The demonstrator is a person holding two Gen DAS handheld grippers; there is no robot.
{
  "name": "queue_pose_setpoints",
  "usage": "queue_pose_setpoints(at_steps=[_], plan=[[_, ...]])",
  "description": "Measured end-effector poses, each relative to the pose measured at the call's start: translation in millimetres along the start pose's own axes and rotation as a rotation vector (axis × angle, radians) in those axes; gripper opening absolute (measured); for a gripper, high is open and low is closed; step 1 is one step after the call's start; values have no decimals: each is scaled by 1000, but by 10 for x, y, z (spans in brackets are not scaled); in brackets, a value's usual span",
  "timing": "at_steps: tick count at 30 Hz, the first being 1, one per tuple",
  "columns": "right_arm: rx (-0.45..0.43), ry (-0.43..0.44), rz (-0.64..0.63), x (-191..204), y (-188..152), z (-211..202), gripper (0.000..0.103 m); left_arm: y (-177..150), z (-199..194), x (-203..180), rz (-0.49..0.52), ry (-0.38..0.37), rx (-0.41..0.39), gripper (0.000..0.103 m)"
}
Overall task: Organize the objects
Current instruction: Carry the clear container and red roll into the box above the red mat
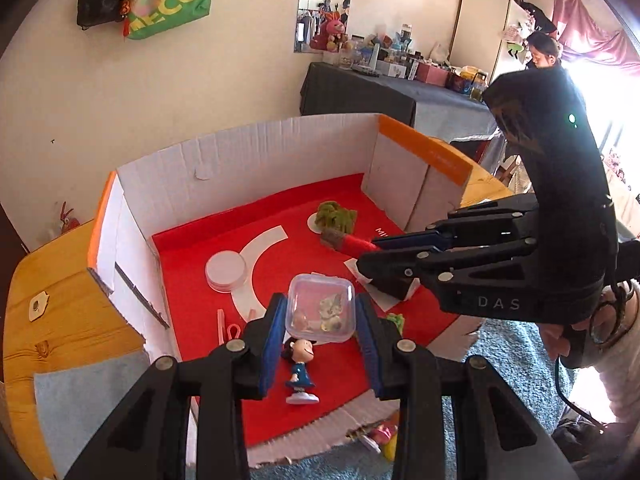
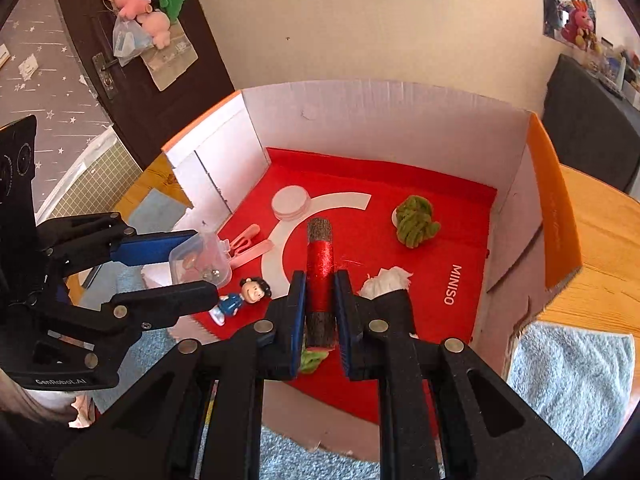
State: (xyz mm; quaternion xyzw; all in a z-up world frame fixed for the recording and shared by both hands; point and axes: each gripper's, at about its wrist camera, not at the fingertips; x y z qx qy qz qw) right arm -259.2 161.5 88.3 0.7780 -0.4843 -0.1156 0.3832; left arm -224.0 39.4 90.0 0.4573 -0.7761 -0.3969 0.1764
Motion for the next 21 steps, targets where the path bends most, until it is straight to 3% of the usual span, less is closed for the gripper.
queue_pose_setpoints(at_steps=[11, 21], plan=[[130, -12, -6, -168, 127, 432, 14, 9, 533, 215, -33, -11, 114, 37], [200, -38, 2, -243, 186, 594, 14, -2, 731, 257, -51, 4, 163, 37]])
Point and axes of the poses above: each gripper's, at about its wrist camera, not at the fingertips, and z roughly the way its jaws point, x to its left, y to its top, and after that the axes turned 9 degrees about -x, right-handed
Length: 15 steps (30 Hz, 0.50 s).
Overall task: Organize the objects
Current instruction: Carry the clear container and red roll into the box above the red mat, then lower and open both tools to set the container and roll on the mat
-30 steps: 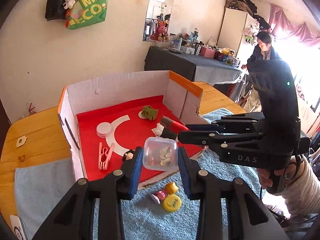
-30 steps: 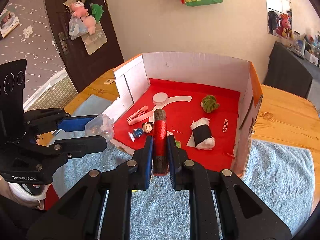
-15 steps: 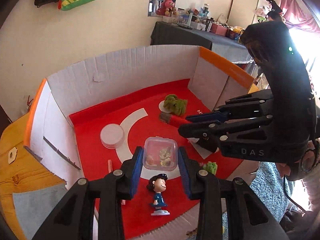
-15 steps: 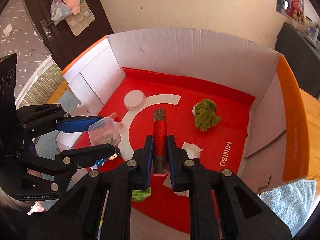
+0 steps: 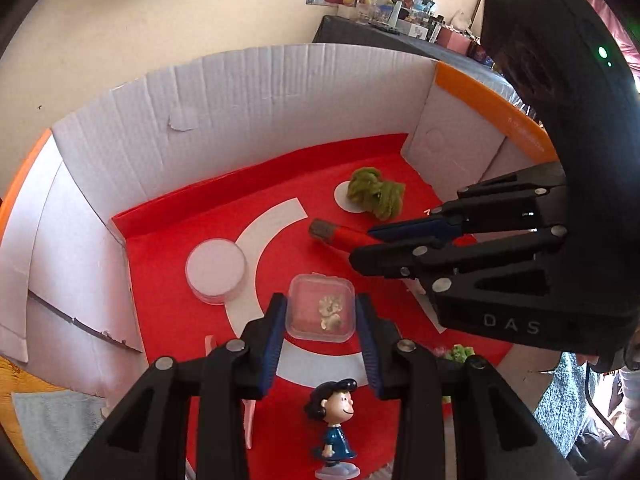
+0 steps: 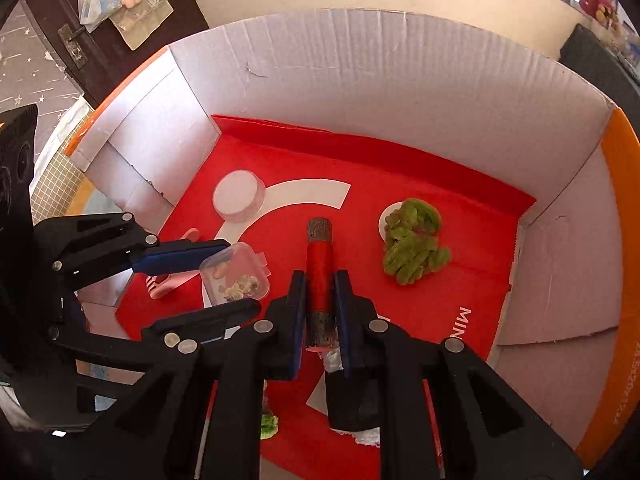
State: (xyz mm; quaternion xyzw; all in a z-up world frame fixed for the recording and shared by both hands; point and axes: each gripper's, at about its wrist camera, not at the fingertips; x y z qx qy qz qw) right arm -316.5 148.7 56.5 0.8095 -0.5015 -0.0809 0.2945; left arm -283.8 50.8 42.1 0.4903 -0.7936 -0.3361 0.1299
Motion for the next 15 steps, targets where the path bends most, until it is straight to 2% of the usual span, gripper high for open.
queue_pose_setpoints(at_steps=[15], plan=[[48, -1, 17, -107, -7, 59, 14, -54, 23, 20, -8, 6, 46, 37]])
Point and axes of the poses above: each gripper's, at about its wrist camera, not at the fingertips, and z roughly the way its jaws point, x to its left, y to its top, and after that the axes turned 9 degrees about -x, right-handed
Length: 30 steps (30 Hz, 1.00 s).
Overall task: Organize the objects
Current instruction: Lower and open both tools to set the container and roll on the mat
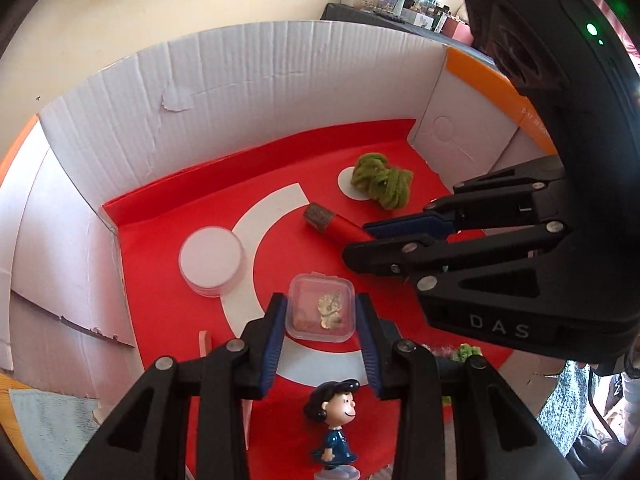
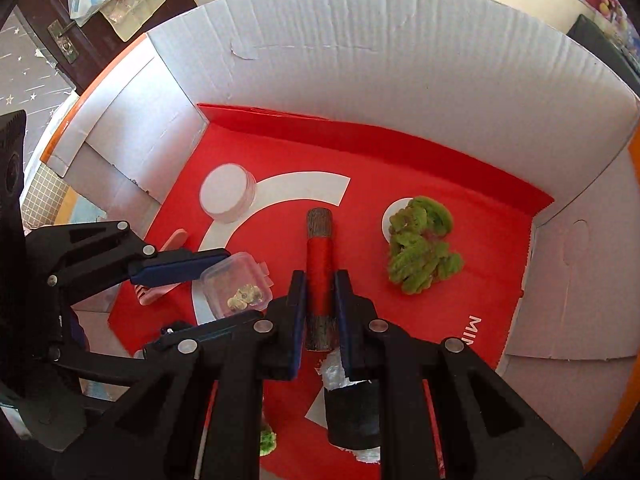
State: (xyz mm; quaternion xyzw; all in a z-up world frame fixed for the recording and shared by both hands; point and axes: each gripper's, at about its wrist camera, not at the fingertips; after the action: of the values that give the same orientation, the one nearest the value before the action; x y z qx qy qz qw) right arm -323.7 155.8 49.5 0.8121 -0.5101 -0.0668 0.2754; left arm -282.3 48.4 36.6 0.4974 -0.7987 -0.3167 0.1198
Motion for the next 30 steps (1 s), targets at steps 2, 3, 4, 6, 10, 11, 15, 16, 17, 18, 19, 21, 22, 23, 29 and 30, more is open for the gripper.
queue_pose_setpoints(at_steps=[2, 3, 4, 6, 10, 11, 15, 16, 17, 18, 19, 21, 22, 23, 29, 30], plan=[[-1, -3, -2, -11, -8, -12, 14, -4, -7, 2, -1, 6, 3, 37], [-1, -6, -5, -14, -13, -18, 14, -6, -12, -2, 4, 10, 5, 37], [-2, -9, -9, -15, -19, -25, 14, -10, -15, -9, 9, 13, 6, 37], [-2, -14, -17, -18, -30, -37, 14, -15, -18, -16, 15, 18, 8, 37], [-5, -24, -25, -34, -53, -66, 14, -15, -34, -66, 12, 13, 9, 39], [-5, -30, -30, -33, -61, -74, 14, -9, -31, -67, 13, 14, 8, 40], [-9, -44, -49, -34, -87, -102, 14, -6, -52, -86, 12, 16, 3, 47], [-9, -42, -47, -47, -90, -108, 14, -23, -63, -43, 12, 16, 0, 47], [-10, -39, -43, -64, -91, -115, 14, -27, -67, -40, 14, 17, -1, 47], [-10, -36, -38, -84, -93, -121, 14, -33, -61, -26, 15, 18, -1, 47], [-10, -32, -33, -106, -93, -128, 14, -48, -42, -28, 15, 19, 0, 47], [-11, -26, -23, -144, -95, -141, 14, -56, -41, -33, 16, 17, 2, 47], [-11, -23, -21, -160, -97, -147, 14, -57, -32, -40, 17, 17, 2, 47], [-11, -22, -20, -173, -99, -154, 14, -59, -35, -41, 17, 18, 1, 47], [-16, -19, -19, -244, -101, -187, 15, -77, 2, -85, 20, 24, -7, 51], [-16, -18, -19, -258, -102, -194, 15, -81, 2, -88, 21, 27, -8, 51]])
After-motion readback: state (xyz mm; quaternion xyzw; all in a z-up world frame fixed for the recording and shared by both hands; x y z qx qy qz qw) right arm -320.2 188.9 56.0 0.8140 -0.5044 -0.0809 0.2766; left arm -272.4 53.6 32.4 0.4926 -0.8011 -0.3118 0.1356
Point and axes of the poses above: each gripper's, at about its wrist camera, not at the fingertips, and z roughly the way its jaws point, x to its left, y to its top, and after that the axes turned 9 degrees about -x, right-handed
